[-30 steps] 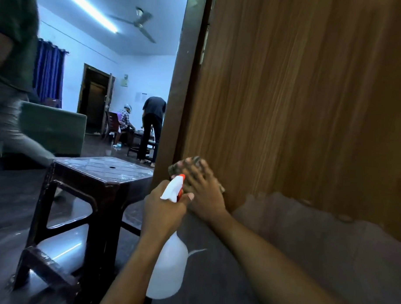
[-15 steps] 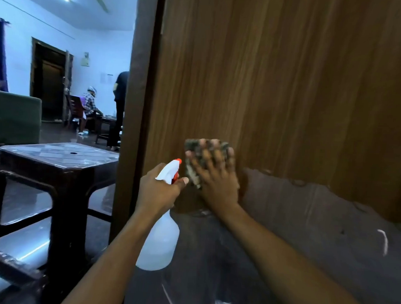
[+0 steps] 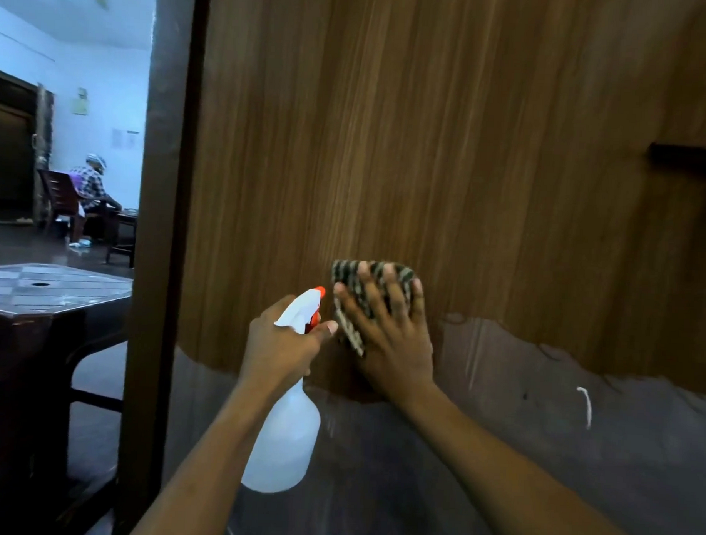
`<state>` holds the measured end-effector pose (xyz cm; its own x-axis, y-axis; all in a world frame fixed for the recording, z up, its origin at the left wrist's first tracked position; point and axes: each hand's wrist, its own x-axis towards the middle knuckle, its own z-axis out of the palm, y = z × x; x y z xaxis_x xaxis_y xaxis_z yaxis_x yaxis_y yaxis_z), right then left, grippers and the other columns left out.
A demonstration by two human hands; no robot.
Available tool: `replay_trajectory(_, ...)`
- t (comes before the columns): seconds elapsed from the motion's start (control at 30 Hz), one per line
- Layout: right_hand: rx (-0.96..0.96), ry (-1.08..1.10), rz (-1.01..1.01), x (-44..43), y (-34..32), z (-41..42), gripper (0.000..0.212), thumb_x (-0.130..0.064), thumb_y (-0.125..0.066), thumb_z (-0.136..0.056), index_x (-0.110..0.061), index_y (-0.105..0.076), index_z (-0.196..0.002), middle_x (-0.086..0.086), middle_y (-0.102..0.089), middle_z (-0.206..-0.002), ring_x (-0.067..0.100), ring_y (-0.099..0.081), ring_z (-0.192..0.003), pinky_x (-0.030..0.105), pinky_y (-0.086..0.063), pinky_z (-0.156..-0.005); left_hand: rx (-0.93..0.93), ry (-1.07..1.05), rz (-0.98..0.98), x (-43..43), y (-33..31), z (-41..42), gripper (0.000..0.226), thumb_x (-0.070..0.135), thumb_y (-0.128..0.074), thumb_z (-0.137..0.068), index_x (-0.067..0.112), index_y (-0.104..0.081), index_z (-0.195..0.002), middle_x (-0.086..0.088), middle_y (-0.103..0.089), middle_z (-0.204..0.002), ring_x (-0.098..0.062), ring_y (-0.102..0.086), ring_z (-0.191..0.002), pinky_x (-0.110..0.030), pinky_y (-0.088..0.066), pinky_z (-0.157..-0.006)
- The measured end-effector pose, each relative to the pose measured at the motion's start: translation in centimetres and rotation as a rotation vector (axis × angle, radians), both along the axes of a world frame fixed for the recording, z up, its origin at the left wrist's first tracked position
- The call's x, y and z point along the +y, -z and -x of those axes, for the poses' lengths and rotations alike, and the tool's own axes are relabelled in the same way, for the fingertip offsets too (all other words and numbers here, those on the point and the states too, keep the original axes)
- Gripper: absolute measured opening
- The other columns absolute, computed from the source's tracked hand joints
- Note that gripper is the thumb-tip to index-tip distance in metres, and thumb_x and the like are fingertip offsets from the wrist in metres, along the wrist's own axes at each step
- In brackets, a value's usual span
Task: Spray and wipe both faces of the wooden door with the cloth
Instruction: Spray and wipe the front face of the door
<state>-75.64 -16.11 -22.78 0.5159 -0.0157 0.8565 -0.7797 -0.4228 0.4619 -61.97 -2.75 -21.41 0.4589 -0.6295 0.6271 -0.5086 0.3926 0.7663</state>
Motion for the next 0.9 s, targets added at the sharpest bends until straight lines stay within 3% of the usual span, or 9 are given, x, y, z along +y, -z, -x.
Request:
replay_trajectory(0.07, 0.167, -0.03, 0.042, -1.0, 3.0, 2.6, 0.059, -0.042, -0.049, -0.1, -0.027, -0.033, -0.155, 0.007, -0.026, -0.163, 0.035, -0.019, -0.151, 0.062, -0.024, -0.116, -0.064, 0.027, -0.023, -0.5, 0.1, 1.5, 0.047, 0.03, -0.071, -0.081, 0.028, -0.058, -0.126, 0.019, -0.056, -0.103, 0.002, -0.053, -0.087, 0.005, -0.037, -0.054)
replay_trajectory(0.17, 0.193, 0.021, 0.032, -1.2, 8.8, 9.0, 0.059, -0.041, -0.052, -0.099, -0.031, -0.035, -0.154, 0.004, -0.029, -0.162, 0.032, -0.021, -0.151, 0.061, -0.028, -0.114, -0.15, 0.113, -0.144, -1.1, 0.9, 3.2, 0.052, 0.032, -0.07, -0.081, 0.03, -0.054, -0.13, 0.018, -0.055, -0.118, 0.001, -0.05, -0.102, 0.007, -0.036, -0.063)
replay_trajectory(0.27, -0.048, 0.162, -0.073, -0.5, 10.9, 15.3, 0.067, -0.038, -0.055, -0.089, -0.031, -0.036, -0.153, 0.01, -0.026, -0.162, 0.038, -0.015, -0.151, 0.067, -0.028, -0.111, -0.162, 0.262, -0.3, -1.3, 2.3, 4.6, 0.058, 0.037, -0.068, -0.082, 0.034, -0.046, -0.135, 0.014, -0.047, -0.14, -0.009, -0.047, -0.124, -0.011, -0.048, -0.087)
replay_trajectory(0.37, -0.449, 0.23, -0.155, -0.5, 5.6, 15.1, 0.066, -0.039, -0.05, -0.089, -0.023, -0.038, -0.152, 0.018, -0.022, -0.162, 0.046, -0.013, -0.149, 0.068, -0.019, -0.113, -0.199, 0.341, -0.328, -1.4, 2.4, 5.8, 0.059, 0.041, -0.067, -0.081, 0.04, -0.042, -0.135, 0.015, -0.042, -0.144, -0.01, -0.044, -0.129, 0.003, -0.041, -0.061)
replay_trajectory(0.43, -0.52, 0.186, -0.128, -0.1, 0.8, 11.7, 0.063, -0.044, -0.047, -0.095, -0.024, -0.037, -0.153, 0.017, -0.023, -0.162, 0.045, -0.013, -0.149, 0.066, -0.012, -0.117, -0.154, 0.382, -0.266, -1.4, 1.5, 6.2, 0.058, 0.039, -0.069, -0.08, 0.041, -0.045, -0.132, 0.014, -0.047, -0.14, -0.007, -0.049, -0.121, 0.002, -0.041, -0.055)
replay_trajectory(0.6, 0.002, 0.109, 0.012, -1.2, 3.7, 11.3, 0.063, -0.049, -0.054, -0.096, -0.03, -0.036, -0.153, 0.008, -0.029, -0.161, 0.038, -0.021, -0.149, 0.063, -0.023, -0.116, -0.102, 0.428, -0.157, -1.0, 0.3, 7.8, 0.046, 0.031, -0.072, -0.079, 0.044, -0.049, -0.117, 0.021, -0.053, -0.121, 0.016, -0.056, -0.078, 0.002, -0.042, -0.057)
replay_trajectory(0.7, 0.046, 0.164, 0.001, -1.4, 9.8, 18.0, 0.065, -0.042, -0.061, -0.093, -0.033, -0.037, -0.152, 0.008, -0.032, -0.16, 0.037, -0.024, -0.149, 0.065, -0.028, -0.112, -0.096, 0.464, -0.219, -1.5, 1.0, 8.9, 0.049, 0.032, -0.072, -0.078, 0.042, -0.048, -0.119, 0.019, -0.052, -0.118, 0.004, -0.058, -0.083, -0.005, -0.046, -0.055)
replay_trajectory(0.77, -0.078, 0.251, -0.078, -1.2, 10.7, 23.5, 0.076, -0.04, -0.056, -0.087, -0.031, -0.026, -0.157, 0.011, -0.018, -0.164, 0.041, -0.015, -0.15, 0.069, -0.026, -0.111, -0.082, 0.456, -0.272, -1.6, 1.6, 10.0, 0.049, 0.032, -0.072, -0.078, 0.041, -0.044, -0.117, 0.018, -0.048, -0.115, -0.005, -0.052, -0.095, -0.007, -0.044, -0.06)
replay_trajectory(0.9, -0.68, 0.293, -0.191, -1.4, 3.4, 24.1, 0.07, -0.04, -0.042, -0.092, -0.02, -0.025, -0.157, 0.017, -0.009, -0.165, 0.045, -0.005, -0.15, 0.067, -0.015, -0.116, -0.056, 0.456, -0.274, -1.5, 1.7, 10.1, 0.051, 0.032, -0.073, -0.076, 0.039, -0.045, -0.119, 0.023, -0.047, -0.104, -0.004, -0.048, -0.094, -0.011, -0.041, -0.068)
